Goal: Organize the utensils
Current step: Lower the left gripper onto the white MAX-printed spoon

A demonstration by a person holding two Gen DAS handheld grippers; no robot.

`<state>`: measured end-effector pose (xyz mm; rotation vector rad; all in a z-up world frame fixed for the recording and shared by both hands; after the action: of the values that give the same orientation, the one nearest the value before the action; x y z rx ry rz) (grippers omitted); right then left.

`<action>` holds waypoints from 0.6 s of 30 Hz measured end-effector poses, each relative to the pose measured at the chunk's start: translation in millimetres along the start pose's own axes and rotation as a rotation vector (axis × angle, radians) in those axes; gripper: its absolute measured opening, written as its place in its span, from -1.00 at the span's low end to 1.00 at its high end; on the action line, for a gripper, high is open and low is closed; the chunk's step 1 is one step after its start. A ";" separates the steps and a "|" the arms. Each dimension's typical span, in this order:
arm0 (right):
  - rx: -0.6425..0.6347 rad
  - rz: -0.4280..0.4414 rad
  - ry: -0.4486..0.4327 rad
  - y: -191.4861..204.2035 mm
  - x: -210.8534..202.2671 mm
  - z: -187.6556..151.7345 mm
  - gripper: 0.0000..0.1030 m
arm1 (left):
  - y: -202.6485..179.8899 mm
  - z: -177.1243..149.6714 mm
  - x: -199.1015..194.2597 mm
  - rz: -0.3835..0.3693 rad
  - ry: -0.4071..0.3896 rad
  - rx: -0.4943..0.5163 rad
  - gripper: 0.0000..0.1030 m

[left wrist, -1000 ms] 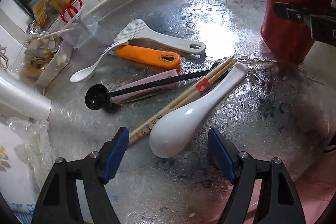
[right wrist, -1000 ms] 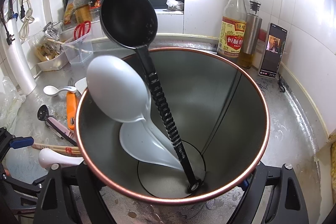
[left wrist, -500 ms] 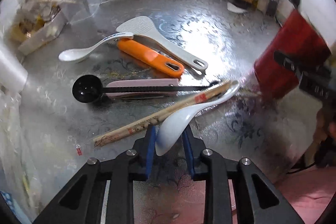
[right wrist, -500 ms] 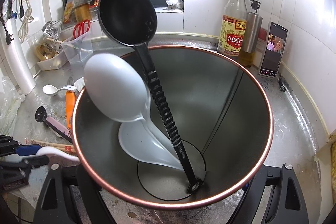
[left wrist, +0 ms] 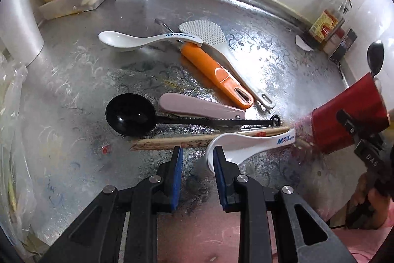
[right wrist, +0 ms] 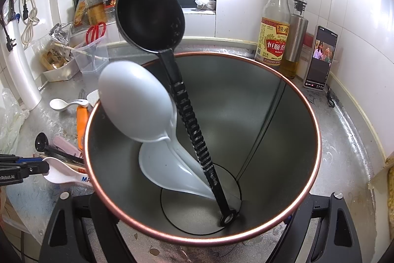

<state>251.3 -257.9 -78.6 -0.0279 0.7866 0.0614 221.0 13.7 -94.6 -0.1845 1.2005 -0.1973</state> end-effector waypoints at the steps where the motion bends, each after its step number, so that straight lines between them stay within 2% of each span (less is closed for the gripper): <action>1: 0.001 0.000 0.000 -0.1 0.0 -0.2 0.77 | 0.0 -0.1 -3.0 -0.014 -0.005 -0.009 -0.50; 5: 0.000 0.000 0.000 -0.1 0.0 -0.2 0.77 | -4.6 -0.2 -13.9 -0.072 -0.027 -0.034 -0.50; 12: -0.001 0.000 0.001 -0.1 0.0 -0.2 0.77 | -9.7 -8.9 -5.5 -0.070 0.012 -0.044 -0.50; 18: -0.004 0.002 0.001 0.0 -0.3 -0.7 0.77 | -12.3 -9.8 0.4 -0.089 0.014 -0.040 -0.50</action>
<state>250.7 -258.0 -78.8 -0.0305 0.7875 0.0647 211.3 1.3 -95.4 -0.2717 1.2119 -0.2528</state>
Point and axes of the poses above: each gripper's, at about its wrist camera, not at the fingertips, and x roughly the way its jaws point, y to its left, z to its top, the point moved 9 cm from there along x, roughly the way its jaws point, and after that the axes turned 1 degree about x, right-handed, at the moved point
